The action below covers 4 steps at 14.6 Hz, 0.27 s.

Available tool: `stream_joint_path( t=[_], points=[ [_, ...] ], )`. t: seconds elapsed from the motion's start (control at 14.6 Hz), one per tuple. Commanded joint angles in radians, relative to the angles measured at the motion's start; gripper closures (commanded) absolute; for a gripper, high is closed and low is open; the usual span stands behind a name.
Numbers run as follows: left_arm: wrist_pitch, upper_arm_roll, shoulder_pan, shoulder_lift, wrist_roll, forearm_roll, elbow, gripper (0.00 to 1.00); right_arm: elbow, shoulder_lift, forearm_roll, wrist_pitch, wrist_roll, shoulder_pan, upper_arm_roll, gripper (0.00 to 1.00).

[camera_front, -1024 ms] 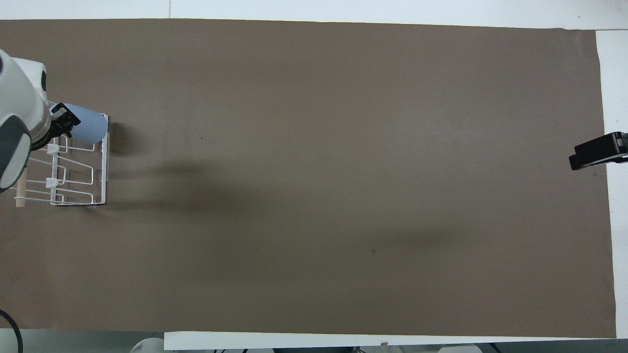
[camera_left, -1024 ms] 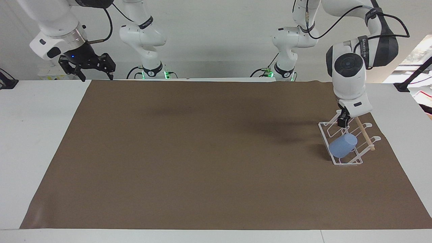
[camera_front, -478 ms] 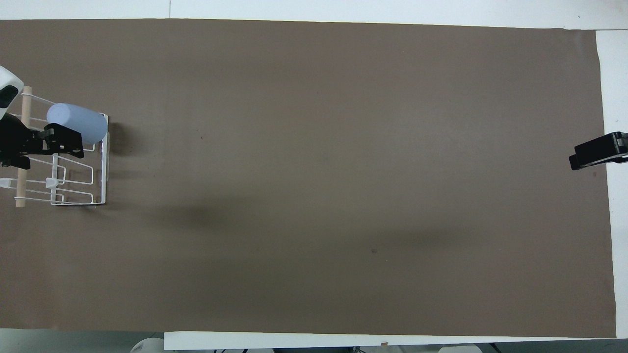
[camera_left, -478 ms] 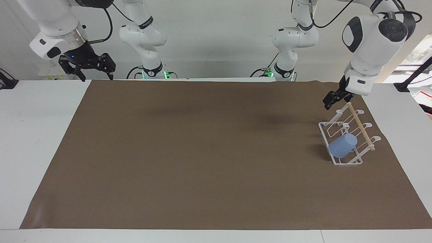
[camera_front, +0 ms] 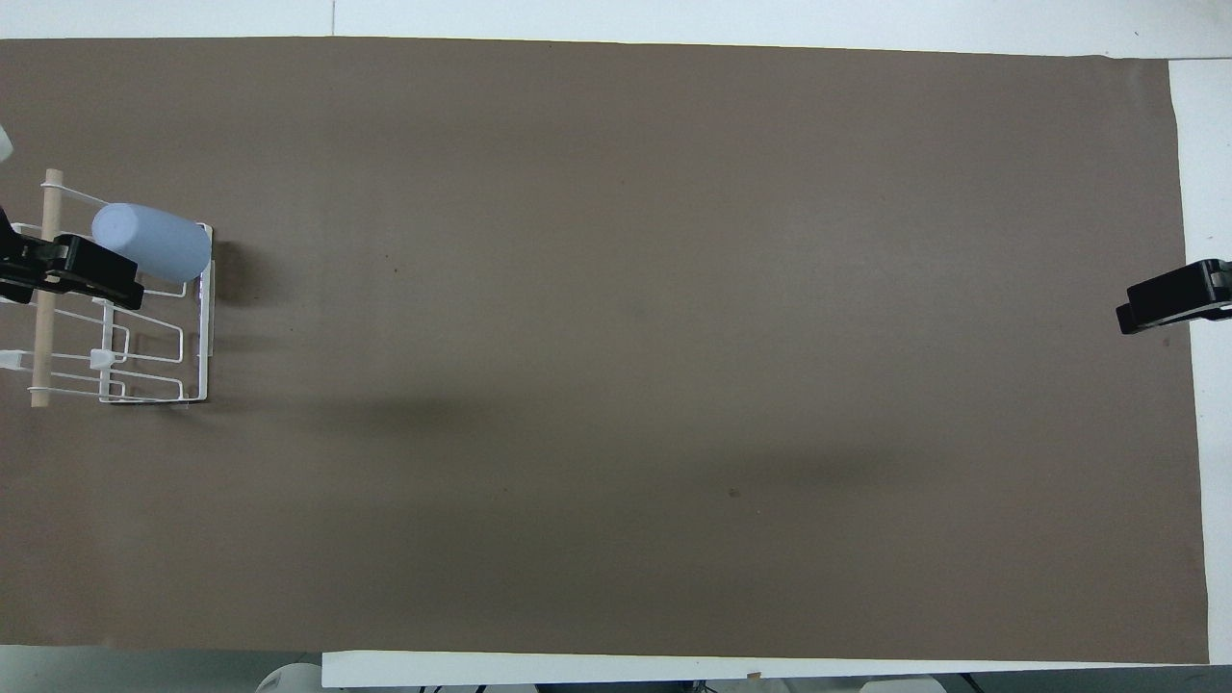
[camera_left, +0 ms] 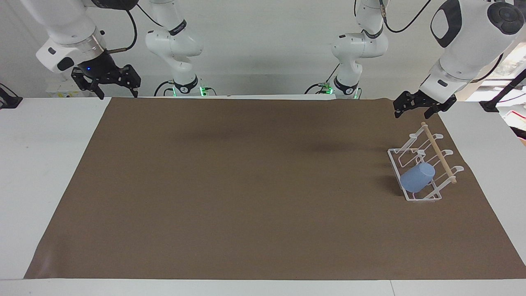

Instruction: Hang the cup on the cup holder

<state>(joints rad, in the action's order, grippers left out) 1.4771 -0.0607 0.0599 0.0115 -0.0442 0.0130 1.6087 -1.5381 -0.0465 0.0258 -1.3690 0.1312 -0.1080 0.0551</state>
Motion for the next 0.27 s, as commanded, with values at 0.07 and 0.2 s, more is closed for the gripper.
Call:
stream_joint_path(
  t=[0.07, 0.2],
  points=[
    [-0.029, -0.004, 0.006, 0.03, -0.02, 0.002, -0.041, 0.0, -0.013, -0.012, -0.012, 0.008, 0.014, -0.007, 0.003, 0.0],
    [-0.026, -0.004, 0.006, 0.03, -0.022, 0.004, -0.041, 0.0, -0.013, -0.012, -0.012, 0.008, 0.014, -0.007, 0.003, 0.0]
  ],
)
